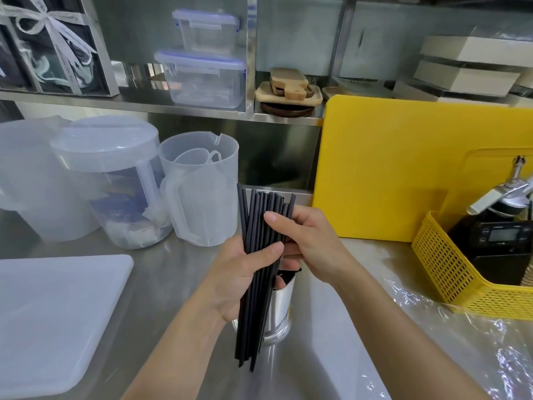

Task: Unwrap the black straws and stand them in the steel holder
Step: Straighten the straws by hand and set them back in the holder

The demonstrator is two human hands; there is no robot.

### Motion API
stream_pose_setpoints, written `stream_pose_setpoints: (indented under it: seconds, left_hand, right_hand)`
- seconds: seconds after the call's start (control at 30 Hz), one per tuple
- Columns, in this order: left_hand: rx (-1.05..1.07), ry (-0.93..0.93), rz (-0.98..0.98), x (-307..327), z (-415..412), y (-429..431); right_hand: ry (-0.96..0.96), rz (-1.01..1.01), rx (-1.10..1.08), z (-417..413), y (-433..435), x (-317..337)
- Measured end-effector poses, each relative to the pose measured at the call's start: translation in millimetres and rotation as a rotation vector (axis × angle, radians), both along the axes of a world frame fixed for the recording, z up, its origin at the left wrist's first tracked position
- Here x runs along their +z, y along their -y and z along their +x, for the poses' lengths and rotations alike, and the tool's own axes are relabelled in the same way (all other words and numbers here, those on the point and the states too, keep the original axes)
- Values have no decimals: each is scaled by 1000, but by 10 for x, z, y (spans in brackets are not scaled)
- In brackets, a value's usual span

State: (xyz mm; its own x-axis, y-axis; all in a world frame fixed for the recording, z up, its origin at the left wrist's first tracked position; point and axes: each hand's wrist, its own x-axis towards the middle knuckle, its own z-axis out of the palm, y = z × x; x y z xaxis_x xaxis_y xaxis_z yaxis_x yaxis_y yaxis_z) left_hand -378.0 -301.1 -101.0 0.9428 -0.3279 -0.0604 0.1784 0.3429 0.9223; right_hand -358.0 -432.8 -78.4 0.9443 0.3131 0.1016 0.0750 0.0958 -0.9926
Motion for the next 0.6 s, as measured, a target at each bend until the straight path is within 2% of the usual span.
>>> stream_pose_setpoints:
  seconds: [0.23, 0.4, 0.6]
  left_hand:
    - [20, -30, -37, -21, -25, -3]
    - [-44, -43, -51, -15, -50, -37]
    - [-10, -48, -16, -8, -45, -35]
  right_hand:
    - [-31, 74, -65, -38, -19, -50]
    - [-32, 48, -108, -17, -13, -105]
    - [-43, 66, -128, -44, -16, -100]
